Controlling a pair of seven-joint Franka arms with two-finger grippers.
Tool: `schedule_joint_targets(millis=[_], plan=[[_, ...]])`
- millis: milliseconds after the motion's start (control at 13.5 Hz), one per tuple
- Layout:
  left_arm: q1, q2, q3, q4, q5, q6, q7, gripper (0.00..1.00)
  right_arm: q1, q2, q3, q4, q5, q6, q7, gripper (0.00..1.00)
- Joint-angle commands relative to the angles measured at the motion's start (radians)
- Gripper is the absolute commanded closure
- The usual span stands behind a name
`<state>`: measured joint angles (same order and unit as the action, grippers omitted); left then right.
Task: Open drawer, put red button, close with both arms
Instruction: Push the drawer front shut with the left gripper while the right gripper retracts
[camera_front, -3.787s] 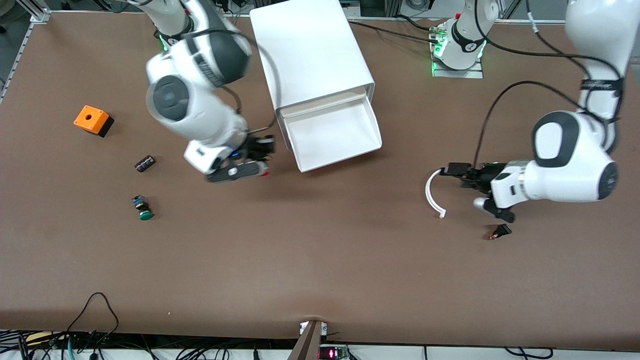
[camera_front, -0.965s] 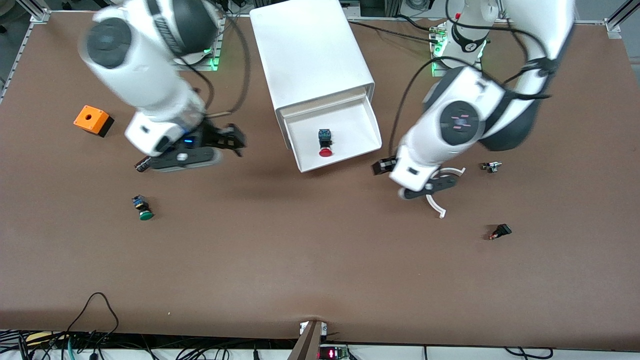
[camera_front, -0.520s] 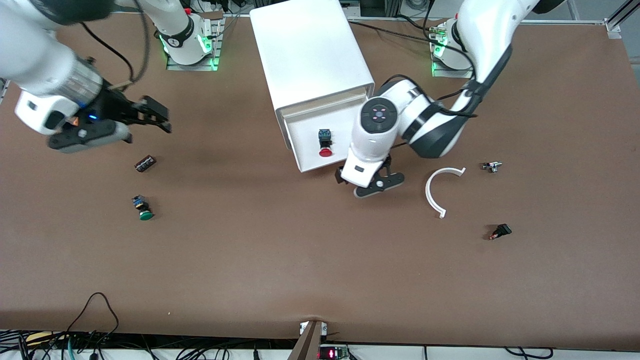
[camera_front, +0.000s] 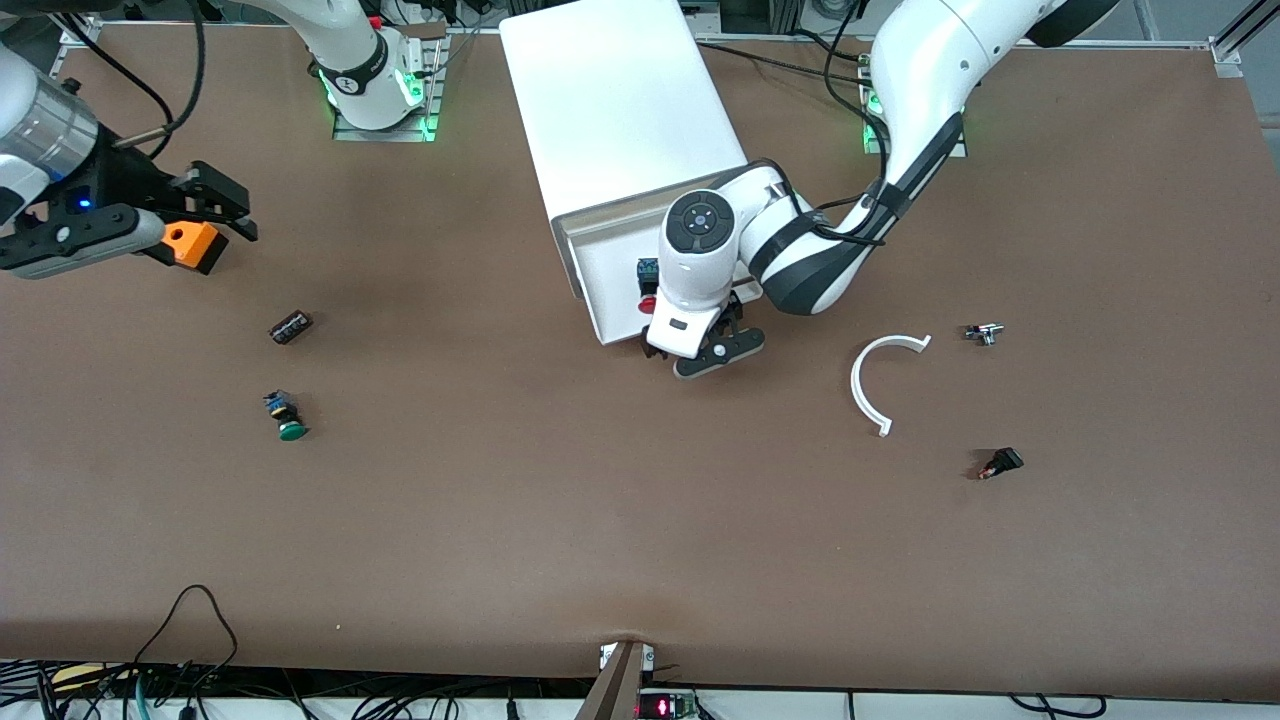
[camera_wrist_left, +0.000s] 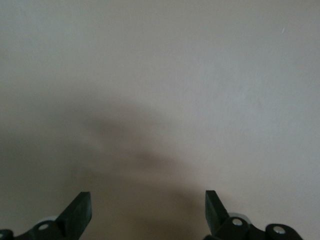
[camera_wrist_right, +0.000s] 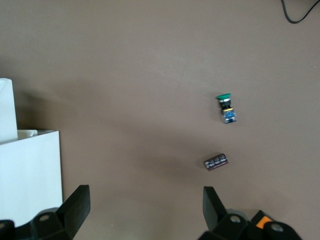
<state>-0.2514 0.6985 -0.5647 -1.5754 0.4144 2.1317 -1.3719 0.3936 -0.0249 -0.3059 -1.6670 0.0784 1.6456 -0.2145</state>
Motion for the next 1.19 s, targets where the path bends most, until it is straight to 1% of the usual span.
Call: schedule_joint_targets(millis=[0, 149, 223, 371, 520, 891, 965, 1114], plan=[[-0.011, 0.003, -0.006, -0.017, -0.055, 0.005, -0.016, 0.0, -0.183, -0.027, 0.149, -0.011, -0.016, -0.017, -0.107, 0.0], [-0.011, 0.0, -0.02, -0.038, -0.112, 0.001, -0.007, 0.0, -0.316, -0.029, 0.255, -0.01, -0.017, -0.018, -0.155, 0.0], [0.0, -0.001, -0.047, -0.048, -0.118, -0.013, -0.006, 0.0, -0.335, -0.03, 0.275, -0.01, -0.026, -0.023, -0.157, 0.0], [0.003, -0.001, -0.075, -0.064, -0.12, -0.021, -0.006, 0.0, -0.335, -0.037, 0.281, 0.009, -0.052, -0.024, -0.144, 0.0], [0.001, 0.001, -0.102, -0.086, -0.126, -0.022, -0.006, 0.0, -0.335, -0.033, 0.281, 0.023, -0.051, -0.024, -0.135, 0.0], [0.001, -0.001, -0.132, -0.13, -0.128, -0.047, 0.004, 0.0, -0.34, -0.009, 0.272, 0.064, -0.064, -0.021, -0.138, 0.0], [0.003, -0.001, -0.142, -0.133, -0.134, -0.053, 0.011, 0.0, -0.34, -0.009, 0.274, 0.064, -0.078, -0.017, -0.138, 0.0], [0.004, 0.001, -0.156, -0.133, -0.189, -0.067, 0.045, 0.0, -0.338, -0.006, 0.275, 0.067, -0.081, -0.015, -0.135, 0.0]])
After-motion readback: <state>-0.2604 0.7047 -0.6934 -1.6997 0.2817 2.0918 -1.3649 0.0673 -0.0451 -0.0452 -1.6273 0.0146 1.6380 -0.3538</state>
